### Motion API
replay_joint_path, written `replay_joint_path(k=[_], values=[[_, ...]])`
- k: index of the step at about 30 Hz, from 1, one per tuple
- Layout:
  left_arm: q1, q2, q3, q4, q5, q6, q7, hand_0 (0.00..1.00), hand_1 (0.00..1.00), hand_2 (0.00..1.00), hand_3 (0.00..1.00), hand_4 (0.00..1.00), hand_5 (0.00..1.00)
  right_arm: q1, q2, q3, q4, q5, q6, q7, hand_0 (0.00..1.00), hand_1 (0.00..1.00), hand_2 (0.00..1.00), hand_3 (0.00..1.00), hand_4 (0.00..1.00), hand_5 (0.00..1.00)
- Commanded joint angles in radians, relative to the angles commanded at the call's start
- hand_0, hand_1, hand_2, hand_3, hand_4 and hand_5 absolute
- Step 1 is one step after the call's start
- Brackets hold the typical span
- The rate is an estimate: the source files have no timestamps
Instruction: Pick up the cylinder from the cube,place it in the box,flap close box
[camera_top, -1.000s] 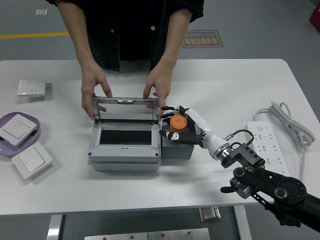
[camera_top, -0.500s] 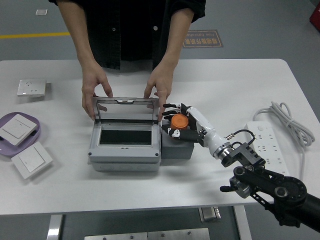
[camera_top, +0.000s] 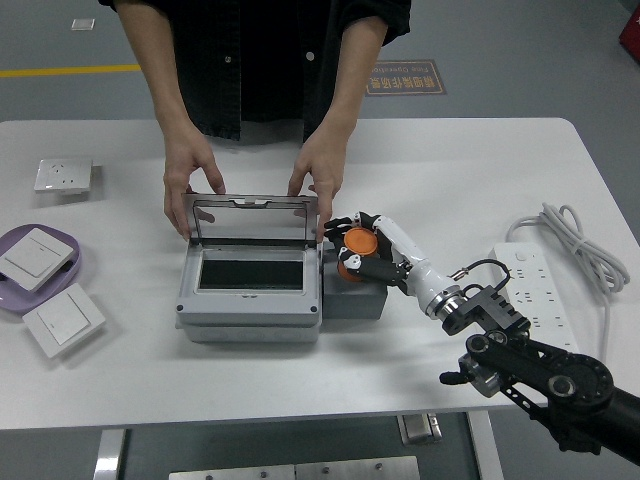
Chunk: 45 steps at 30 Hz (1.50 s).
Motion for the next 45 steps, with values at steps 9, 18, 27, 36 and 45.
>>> replay_joint_path(k=[9, 18, 27, 36, 45], values=[[0.001, -0.001, -0.006, 0.0, 0.002, 0.002, -0.005, 0.748, 0.736, 0.719, 0.795, 0.701, 0.341, -0.01, 0.003, 0.058, 0.048, 0.038, -0.036, 0.028, 0.492, 0.477, 0.445, 0.339, 0.002, 0.002], [0.004, -0.003, 0.002, 0.0, -0.006, 0.004, -0.008, 0.747, 0.735, 0.718, 0.796, 0.701, 0.341, -0.017, -0.022, 0.127, 0.233, 0.12, -0.078, 0.029, 0.502, 0.469, 0.417, 0.315, 0.002, 0.002], [0.005, -0.002, 0.01, 0.0, -0.013, 0.01, -0.013, 0.744, 0.731, 0.716, 0.79, 0.705, 0.349, 0.06, -0.024, 0.104, 0.466, -0.054, -0.077, -0.112, 0.253, 0.26, 0.286, 0.239, 0.002, 0.002], [0.001, 0.002, 0.019, -0.001, -0.014, 0.015, -0.017, 0.744, 0.731, 0.714, 0.788, 0.707, 0.352, 0.178, 0.03, 0.063, 0.489, -0.38, 0.064, -0.393, 0.075, 0.189, 0.253, 0.22, 0.002, 0.002], [-0.008, 0.008, 0.035, 0.0, -0.022, 0.014, -0.018, 0.741, 0.729, 0.713, 0.789, 0.708, 0.356, 0.292, 0.062, -0.024, 0.447, -0.728, 0.272, -0.708, 0.025, 0.19, 0.24, 0.214, 0.002, 0.002]])
